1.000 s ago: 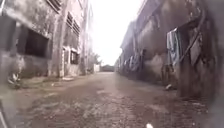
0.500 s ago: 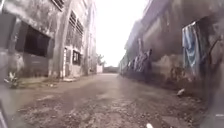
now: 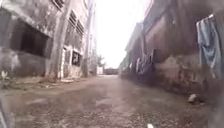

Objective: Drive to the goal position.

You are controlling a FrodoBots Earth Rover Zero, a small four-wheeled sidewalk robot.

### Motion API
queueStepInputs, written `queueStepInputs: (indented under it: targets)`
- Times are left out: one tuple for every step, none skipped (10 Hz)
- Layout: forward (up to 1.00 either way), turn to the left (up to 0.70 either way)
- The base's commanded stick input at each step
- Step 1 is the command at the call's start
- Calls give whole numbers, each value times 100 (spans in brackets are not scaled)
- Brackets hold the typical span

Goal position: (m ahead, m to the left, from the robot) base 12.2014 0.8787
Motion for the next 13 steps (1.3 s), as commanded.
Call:
queueStepInputs:
  targets:
    - [70,0]
    - [70,0]
    - [70,0]
    - [70,0]
    - [70,0]
    - [70,0]
    - [70,0]
    - [70,0]
    - [70,0]
    - [70,0]
    - [70,0]
    - [70,0]
    - [70,0]
